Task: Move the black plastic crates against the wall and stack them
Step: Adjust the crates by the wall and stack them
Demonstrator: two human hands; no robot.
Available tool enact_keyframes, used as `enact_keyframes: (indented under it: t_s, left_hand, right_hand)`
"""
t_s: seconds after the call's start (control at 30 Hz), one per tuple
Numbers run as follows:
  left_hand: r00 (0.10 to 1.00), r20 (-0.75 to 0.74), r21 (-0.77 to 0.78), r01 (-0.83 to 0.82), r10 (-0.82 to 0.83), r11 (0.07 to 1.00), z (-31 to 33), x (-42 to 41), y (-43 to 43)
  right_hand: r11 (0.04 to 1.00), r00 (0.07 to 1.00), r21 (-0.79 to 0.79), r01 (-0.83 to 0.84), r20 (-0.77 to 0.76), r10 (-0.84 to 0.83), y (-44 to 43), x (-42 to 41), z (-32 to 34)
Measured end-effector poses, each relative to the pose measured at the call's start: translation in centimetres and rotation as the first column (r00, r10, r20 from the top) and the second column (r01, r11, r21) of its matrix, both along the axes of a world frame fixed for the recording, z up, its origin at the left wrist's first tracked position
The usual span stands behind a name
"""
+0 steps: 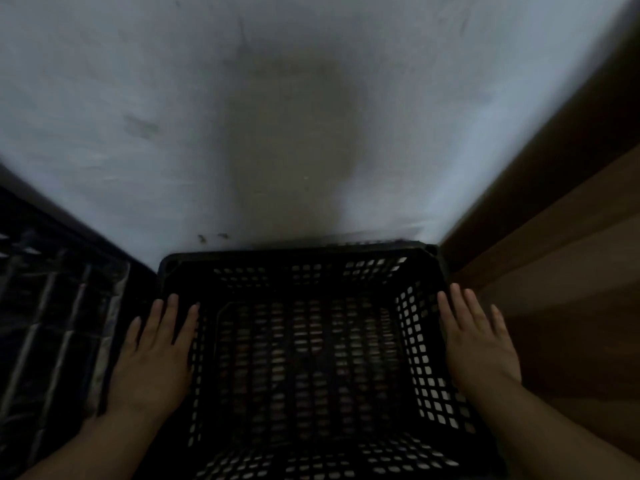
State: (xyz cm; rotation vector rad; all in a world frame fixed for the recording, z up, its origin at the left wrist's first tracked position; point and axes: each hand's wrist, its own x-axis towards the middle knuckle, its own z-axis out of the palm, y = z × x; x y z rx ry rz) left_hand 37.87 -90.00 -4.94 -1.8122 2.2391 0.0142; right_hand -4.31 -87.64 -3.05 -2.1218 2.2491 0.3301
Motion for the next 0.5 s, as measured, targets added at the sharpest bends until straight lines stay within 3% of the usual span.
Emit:
enact_keyframes:
  t_s: [0.1, 0.33, 0.5]
  left_hand:
    - [1.0, 0.01, -0.02, 0.003, -0.003, 1.0, -2.3, 0.7, -0.8]
    - [0.998, 0.047, -0.026, 0.047, -0.046, 0.999, -3.7, 1.9, -2.0]
    - [0.992, 0.07, 0.028, 0.1, -0.102, 0.995, -4.0, 2.8, -1.7]
  right_hand:
    - [0.998, 0.999, 0.059, 0.008, 0.031, -0.01, 0.0, -0.9, -3.4]
    - [0.995, 0.99, -0.078, -0.065, 0.122, 0.074, 0.1, -1.4, -5.9]
    - [0.994, 0.995, -0.09, -0.063, 0.07, 0.069, 0.0, -1.6, -6.1]
